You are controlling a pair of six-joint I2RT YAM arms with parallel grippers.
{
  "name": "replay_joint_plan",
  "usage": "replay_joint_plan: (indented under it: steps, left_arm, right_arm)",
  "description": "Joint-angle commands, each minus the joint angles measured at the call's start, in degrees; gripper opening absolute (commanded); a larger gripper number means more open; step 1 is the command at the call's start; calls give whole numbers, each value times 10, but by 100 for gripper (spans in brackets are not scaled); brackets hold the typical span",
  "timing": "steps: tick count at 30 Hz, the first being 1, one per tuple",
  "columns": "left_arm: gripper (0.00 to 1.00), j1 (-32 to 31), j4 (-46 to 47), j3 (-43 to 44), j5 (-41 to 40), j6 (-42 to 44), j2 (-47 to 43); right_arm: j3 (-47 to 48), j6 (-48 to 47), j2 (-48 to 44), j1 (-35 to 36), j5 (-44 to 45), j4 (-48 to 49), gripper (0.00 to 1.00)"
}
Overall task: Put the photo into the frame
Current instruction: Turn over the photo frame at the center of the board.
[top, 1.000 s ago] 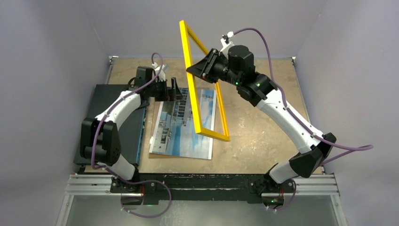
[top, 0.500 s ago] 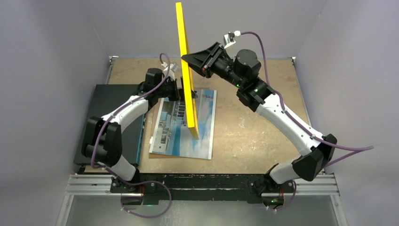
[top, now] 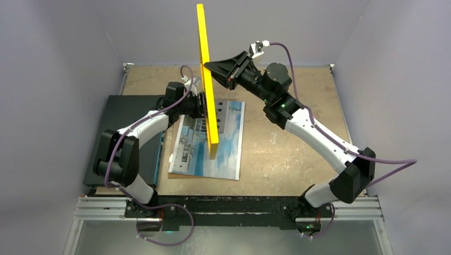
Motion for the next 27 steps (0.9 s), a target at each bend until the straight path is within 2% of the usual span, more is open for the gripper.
replay_joint_plan:
  steps: [1,3,6,11,15,17,20,24,27]
  left_arm:
    - [38,4,24,-4,-14,19,-13]
    - [35,8,16,-7,-25,25,-18]
    - [22,16,0,-6,-49,39,-22]
    - [9,35,-26,-7,-98,52,-29]
    - [3,43,-32,-10,-118,54,-33]
    - [1,44,-39,-7,-125,54,-35]
    - [0,45,-50,-2,-145,56,-45]
    - [0,46,-62,2,-161,57,-49]
    - [2,35,-70,4,-143,60,-44]
  right_arm:
    - [-20,11,-38,-7,-13,54,1]
    - [-26,0,-46,-14,-9,34,8]
    - [-16,-33,-57,-29,-3,-54,33]
    - [4,-102,-80,-60,6,-187,47]
    - [22,-155,-78,-80,-10,-272,46]
    - [46,-188,-72,-81,8,-328,46]
    - [107,-243,-53,-83,54,-449,47]
    - [139,-307,-44,-89,122,-533,47]
    - [137,-338,-50,-101,165,-573,45]
